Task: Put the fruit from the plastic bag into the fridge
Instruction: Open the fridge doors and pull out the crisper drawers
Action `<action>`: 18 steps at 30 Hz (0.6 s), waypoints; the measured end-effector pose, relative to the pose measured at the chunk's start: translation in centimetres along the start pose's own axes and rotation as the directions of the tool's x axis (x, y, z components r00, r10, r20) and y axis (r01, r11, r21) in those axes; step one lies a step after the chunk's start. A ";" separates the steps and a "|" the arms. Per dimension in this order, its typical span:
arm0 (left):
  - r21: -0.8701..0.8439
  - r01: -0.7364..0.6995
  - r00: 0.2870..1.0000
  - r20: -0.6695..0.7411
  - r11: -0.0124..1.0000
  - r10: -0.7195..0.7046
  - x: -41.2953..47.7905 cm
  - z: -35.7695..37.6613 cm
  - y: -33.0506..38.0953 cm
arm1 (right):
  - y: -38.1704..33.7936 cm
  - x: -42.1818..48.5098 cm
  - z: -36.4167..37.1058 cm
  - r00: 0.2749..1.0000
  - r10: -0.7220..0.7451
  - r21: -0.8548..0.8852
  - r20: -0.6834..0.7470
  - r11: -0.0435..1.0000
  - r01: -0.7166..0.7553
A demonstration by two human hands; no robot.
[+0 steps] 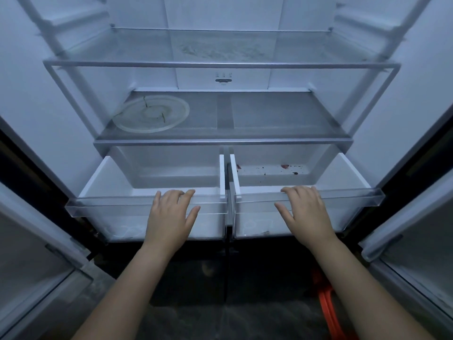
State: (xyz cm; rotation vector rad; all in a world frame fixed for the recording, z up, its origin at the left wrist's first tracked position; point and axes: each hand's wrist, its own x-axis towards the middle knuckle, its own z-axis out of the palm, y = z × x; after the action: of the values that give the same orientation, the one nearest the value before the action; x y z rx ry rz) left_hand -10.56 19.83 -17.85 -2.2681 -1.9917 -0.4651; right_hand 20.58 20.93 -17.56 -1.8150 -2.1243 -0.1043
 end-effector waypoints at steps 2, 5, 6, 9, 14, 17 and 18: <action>-0.003 -0.009 1.000 -0.030 1.000 0.008 0.2 -0.1 -0.1 | -0.1 0.2 0.0 0.999 0.006 -0.006 -0.039 1.000 -0.006; -0.030 -0.012 0.999 -0.036 0.999 0.011 0.5 -0.3 -0.3 | -0.3 0.2 -0.3 0.999 0.017 0.019 -0.037 1.000 -0.017; -0.032 -0.017 0.999 -0.041 0.999 0.016 0.5 -0.4 -0.2 | -0.4 0.2 -0.4 0.999 0.020 0.028 -0.030 0.999 -0.020; -0.031 -0.030 0.998 -0.049 0.999 0.029 0.6 -0.5 -0.2 | -1.1 0.0 -0.3 0.999 0.037 0.051 -0.008 0.998 -0.037; -0.039 -0.009 0.998 -0.064 0.999 0.006 0.5 -0.4 -0.1 | -1.1 -0.1 -0.2 0.998 0.050 0.060 -0.026 0.997 -0.048; -0.053 0.004 0.998 -0.067 0.999 -0.008 0.3 -0.2 0.1 | -1.2 -0.1 -0.2 0.998 0.042 0.057 -0.038 0.998 -0.040; -0.050 0.010 0.999 -0.046 0.999 -0.012 0.1 -0.2 0.2 | -1.2 -0.1 -0.3 0.999 0.032 0.056 -0.037 0.998 -0.030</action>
State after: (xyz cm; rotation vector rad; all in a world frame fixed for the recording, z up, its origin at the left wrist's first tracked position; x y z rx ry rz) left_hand -10.35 19.85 -17.56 -2.2540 -1.9932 -0.5696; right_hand 19.46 20.47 -17.08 -1.7994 -2.0519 -0.0704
